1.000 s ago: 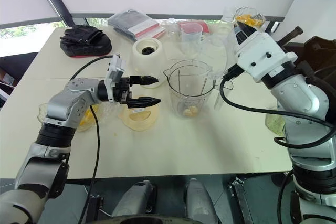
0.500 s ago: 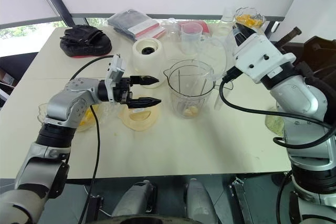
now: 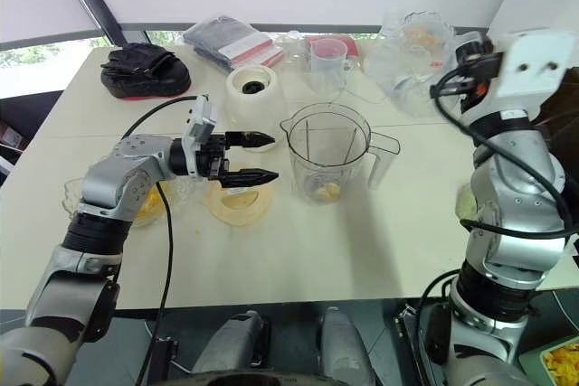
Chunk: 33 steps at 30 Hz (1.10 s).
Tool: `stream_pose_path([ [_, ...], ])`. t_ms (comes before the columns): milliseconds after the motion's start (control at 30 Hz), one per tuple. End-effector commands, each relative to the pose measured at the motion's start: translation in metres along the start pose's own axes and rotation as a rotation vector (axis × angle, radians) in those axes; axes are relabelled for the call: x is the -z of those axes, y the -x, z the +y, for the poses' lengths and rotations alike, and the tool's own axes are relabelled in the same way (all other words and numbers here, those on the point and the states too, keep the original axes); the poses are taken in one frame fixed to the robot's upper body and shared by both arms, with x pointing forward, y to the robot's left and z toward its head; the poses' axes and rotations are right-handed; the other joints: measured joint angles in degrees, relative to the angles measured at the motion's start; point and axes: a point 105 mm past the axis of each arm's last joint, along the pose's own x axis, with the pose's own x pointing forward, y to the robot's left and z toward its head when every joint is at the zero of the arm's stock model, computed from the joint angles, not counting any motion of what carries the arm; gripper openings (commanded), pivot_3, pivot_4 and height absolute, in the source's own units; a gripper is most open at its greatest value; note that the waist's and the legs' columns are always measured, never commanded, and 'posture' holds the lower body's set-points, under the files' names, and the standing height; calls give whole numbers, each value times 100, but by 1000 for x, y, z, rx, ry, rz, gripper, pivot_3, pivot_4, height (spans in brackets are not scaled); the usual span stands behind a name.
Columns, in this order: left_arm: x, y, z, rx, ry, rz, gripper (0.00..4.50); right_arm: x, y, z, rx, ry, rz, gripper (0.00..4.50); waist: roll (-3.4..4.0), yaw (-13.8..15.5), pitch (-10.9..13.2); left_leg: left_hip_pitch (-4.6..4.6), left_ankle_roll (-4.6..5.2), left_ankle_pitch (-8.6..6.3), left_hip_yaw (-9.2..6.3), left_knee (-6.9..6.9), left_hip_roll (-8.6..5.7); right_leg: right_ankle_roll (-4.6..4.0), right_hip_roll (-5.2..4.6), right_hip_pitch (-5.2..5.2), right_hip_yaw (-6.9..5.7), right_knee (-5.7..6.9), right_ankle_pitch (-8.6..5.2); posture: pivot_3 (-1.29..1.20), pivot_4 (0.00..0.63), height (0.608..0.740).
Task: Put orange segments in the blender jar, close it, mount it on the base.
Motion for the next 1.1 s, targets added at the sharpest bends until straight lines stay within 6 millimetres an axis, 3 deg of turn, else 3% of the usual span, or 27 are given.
stream_pose_path([
  [33,-9,0,-2,13,-42,-11,4500,4,4,-34,209,-121,-13,58,0,9,0,-1,0,0,0,0,0,0,-1,0,0,0,0,0,150,740],
  [133,-11,-1,-2,14,-46,-14,4500,41,16,-55,374,-236,64,58,0,12,0,-1,0,0,-1,0,-1,0,-2,2,-1,0,0,0,150,740],
  [267,-11,0,-2,15,-46,-15,4500,91,28,-65,523,-399,136,58,4,-24,0,-1,-2,1,3,-3,-2,0,-2,-5,1,7,0,0,150,740],
  [500,-16,3,-2,6,-41,-32,4500,146,39,-74,642,-442,148,58,17,-155,7,-1,-1,1,12,-5,-2,0,0,-15,6,23,0,0,150,740],
  [833,-17,5,-4,-11,-49,-28,4500,183,29,-81,675,-437,148,58,22,-188,9,0,-15,8,15,-4,-1,0,2,-15,7,24,0,0,150,740],
  [1100,-18,9,-5,-33,-55,-21,4500,194,16,-78,674,-467,140,58,22,-225,9,0,-16,9,17,-4,0,0,3,-15,9,24,0,0,150,740],
])
